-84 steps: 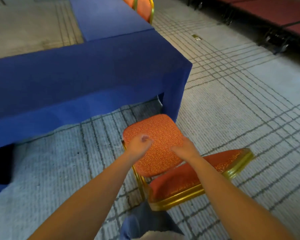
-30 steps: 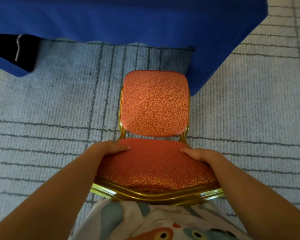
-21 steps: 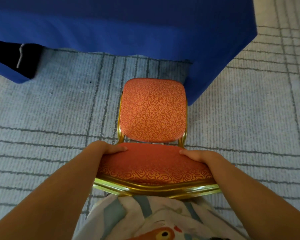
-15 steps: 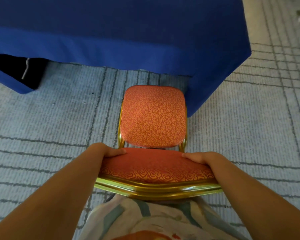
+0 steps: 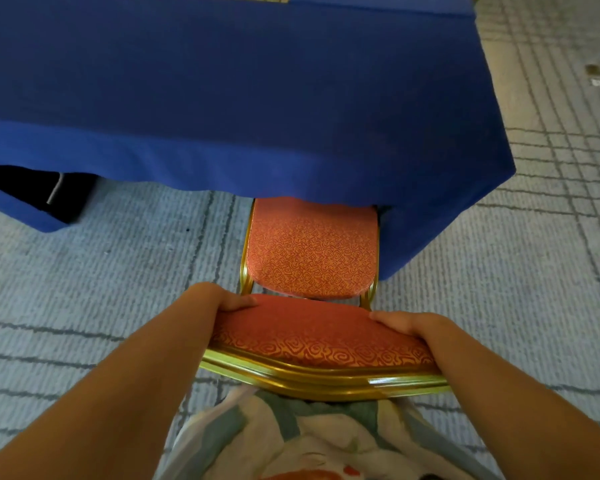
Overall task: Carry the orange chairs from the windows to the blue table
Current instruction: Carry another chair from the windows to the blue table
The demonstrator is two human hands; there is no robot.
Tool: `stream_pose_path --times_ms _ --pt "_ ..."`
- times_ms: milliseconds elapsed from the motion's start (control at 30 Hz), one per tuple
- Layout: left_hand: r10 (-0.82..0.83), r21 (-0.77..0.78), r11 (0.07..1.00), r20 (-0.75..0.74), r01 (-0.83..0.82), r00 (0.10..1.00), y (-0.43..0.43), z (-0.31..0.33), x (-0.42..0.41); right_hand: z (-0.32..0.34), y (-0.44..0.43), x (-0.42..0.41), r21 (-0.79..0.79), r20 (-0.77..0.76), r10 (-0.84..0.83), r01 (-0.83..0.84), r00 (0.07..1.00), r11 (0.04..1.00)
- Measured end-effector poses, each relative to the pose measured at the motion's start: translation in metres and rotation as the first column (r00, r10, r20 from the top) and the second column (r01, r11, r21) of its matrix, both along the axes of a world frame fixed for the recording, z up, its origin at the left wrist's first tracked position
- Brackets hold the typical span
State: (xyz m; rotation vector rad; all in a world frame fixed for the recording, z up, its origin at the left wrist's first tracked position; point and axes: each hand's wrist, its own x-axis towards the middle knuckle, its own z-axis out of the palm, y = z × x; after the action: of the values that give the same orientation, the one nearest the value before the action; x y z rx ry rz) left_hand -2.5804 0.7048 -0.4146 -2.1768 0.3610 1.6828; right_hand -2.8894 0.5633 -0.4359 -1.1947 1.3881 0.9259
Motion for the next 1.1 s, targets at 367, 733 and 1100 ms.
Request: stream_pose_path --times_ms 367,733,1100 --pt "-0.064 -0.012 0.998 0.037 0.065 0.997 -0.184 0.003 0.063 -0.004 -0.173 0.056 -0.035 0.023 -0.097 0.098 0.995 0.995" --pt "-0.229 -0.186 0.945 0.215 0.27 0.949 -0.276 -0.02 0.082 -0.028 -0.28 0.065 -0.317 0.209 0.239 -0.166 0.948 0.934" --pt "-0.206 -0.175 0.954 0.208 0.244 0.956 -0.27 -0.02 0.068 -0.032 -0.283 0.059 -0.158 0.053 0.134 -0.124 0.99 0.98"
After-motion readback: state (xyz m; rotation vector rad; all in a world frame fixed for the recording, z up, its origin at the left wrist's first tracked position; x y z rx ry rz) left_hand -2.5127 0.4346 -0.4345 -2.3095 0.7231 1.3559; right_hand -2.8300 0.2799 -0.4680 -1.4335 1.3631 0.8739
